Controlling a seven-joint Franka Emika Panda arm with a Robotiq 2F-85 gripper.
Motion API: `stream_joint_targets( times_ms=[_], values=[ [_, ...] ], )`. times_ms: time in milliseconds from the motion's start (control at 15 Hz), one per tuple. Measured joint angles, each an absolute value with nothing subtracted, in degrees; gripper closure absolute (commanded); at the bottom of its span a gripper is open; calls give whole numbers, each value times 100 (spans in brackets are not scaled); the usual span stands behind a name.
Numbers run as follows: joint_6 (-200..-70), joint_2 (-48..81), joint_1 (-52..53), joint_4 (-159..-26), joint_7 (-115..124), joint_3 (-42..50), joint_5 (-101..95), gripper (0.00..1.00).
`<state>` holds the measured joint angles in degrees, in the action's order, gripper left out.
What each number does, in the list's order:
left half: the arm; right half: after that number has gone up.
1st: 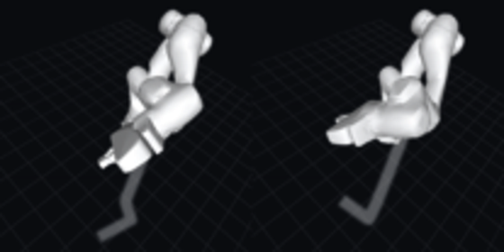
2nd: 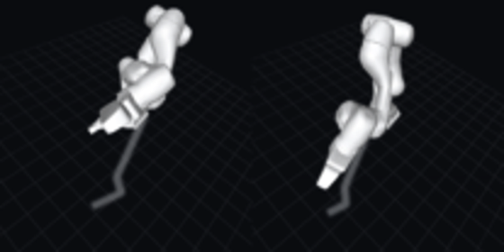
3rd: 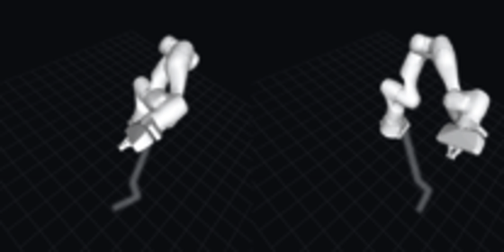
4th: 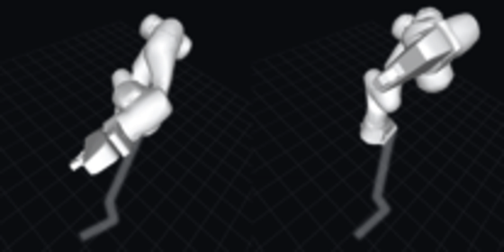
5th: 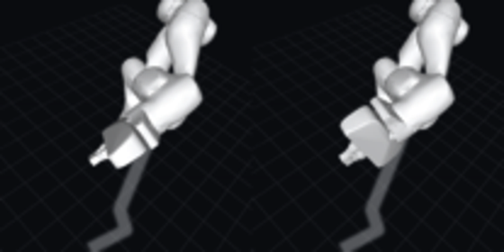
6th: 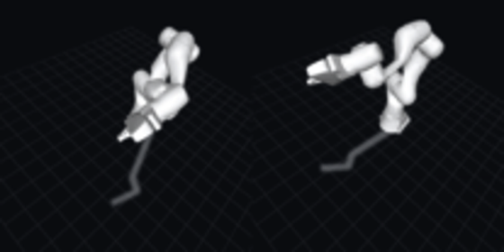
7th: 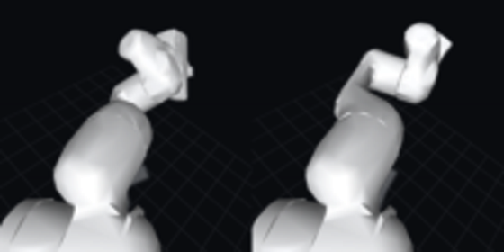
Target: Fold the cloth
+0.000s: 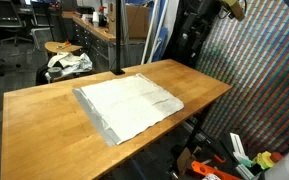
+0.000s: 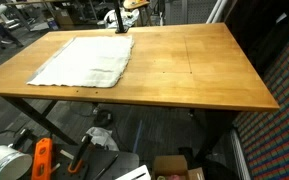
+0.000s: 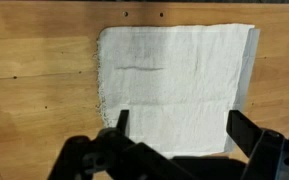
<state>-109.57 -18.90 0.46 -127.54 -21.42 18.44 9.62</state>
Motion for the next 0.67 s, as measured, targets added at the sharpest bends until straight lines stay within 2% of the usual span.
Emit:
stream_joint_targets(
  times_ms=[667],
  values=[
    [-10959, -1910, 46, -12666, -2142, 1844, 962, 0]
  ],
)
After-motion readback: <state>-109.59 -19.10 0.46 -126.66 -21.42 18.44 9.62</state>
